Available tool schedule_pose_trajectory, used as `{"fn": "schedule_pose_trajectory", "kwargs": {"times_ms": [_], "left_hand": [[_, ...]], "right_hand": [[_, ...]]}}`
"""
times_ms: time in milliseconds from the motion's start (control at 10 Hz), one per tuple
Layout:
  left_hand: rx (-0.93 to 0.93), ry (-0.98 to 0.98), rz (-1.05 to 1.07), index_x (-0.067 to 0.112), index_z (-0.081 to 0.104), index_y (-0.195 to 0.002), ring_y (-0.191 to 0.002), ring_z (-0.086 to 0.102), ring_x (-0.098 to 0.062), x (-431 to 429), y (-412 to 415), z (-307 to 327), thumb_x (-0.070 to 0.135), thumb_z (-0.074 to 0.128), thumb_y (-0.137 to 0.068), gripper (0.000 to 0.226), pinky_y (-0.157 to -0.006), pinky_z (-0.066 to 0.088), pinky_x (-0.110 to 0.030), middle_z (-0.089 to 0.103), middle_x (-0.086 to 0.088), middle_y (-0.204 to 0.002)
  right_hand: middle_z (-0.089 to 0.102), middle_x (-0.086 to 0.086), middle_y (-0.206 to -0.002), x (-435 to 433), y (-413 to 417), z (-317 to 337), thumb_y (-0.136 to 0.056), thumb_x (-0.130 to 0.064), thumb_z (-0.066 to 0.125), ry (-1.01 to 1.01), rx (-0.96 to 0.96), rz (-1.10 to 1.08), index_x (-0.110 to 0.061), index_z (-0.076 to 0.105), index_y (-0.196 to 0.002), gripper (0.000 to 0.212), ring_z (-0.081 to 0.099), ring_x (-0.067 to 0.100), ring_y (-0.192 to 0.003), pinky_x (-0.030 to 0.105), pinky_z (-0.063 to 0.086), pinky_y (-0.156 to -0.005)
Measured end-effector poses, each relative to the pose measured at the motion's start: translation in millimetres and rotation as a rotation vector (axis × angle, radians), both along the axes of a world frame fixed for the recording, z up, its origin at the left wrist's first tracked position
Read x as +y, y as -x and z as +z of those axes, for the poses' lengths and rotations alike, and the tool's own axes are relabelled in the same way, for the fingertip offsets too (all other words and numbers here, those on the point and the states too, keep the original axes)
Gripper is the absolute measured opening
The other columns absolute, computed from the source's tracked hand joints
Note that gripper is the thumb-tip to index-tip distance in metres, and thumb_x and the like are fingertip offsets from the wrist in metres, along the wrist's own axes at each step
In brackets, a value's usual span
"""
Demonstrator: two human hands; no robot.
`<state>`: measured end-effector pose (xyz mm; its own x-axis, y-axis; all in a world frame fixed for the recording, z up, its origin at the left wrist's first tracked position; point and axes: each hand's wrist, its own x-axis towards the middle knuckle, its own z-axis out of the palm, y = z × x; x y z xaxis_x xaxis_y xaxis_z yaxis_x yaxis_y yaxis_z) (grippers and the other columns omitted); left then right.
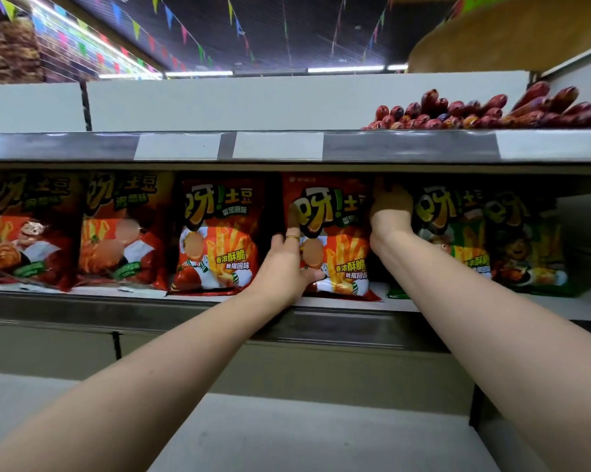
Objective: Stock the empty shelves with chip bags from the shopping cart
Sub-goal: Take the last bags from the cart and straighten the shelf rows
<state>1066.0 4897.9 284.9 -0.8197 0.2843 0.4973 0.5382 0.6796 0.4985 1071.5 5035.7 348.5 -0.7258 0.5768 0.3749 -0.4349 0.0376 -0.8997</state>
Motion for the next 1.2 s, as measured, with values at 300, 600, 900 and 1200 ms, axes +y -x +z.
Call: {"fn": "schedule_pose_trajectory", "kwargs": {"times_ms": [300,600,900,1200], "left_hand": [[-0.092,-0.005,-0.090,0.012,0.015,-0.146,-0.128,0.039,-0.023,-3,0,3,0.032,0.080,-0.071,0.101,-0.099,0.036,-0.026,0.032,-0.010,-0.141],[-0.113,0.079,0.041,0.010,0.020,-0.144,-0.131,0.037,-0.029,14,5,5,0.032,0.079,-0.073,0.094,-0.103,0.037,-0.034,0.029,-0.013,-0.142],[-0.148,0.157,0.125,0.007,0.038,-0.132,-0.122,0.044,-0.028,22,15,9,0.035,0.078,-0.074,0.076,-0.095,0.044,-0.035,0.038,-0.014,-0.134],[-0.148,0.142,0.123,0.005,0.041,-0.130,-0.119,0.047,-0.028,17,21,9,0.033,0.079,-0.074,0.074,-0.090,0.045,-0.033,0.043,-0.013,-0.132]], "right_hand": [[0.051,0.013,-0.096,-5,-28,-33,-0.095,-0.034,0.048,-0.570,-0.241,-0.127,-0.005,0.049,-0.099,0.029,0.052,0.028,-0.092,0.043,0.045,-0.087],[0.048,0.009,-0.112,-1,-23,-46,-0.072,-0.046,0.076,-0.978,-0.540,-0.050,-0.010,0.044,-0.105,0.058,0.051,0.022,-0.095,0.026,0.040,-0.068],[0.043,-0.002,-0.073,8,-5,-45,-0.079,-0.051,0.066,-1.091,-0.574,0.007,-0.015,0.042,-0.075,0.043,0.040,0.010,-0.063,0.023,0.031,-0.053],[0.039,-0.002,-0.069,1,1,-45,-0.082,-0.052,0.063,-1.145,-0.573,0.003,-0.018,0.035,-0.066,0.047,0.036,0.009,-0.059,0.023,0.027,-0.049]]}}
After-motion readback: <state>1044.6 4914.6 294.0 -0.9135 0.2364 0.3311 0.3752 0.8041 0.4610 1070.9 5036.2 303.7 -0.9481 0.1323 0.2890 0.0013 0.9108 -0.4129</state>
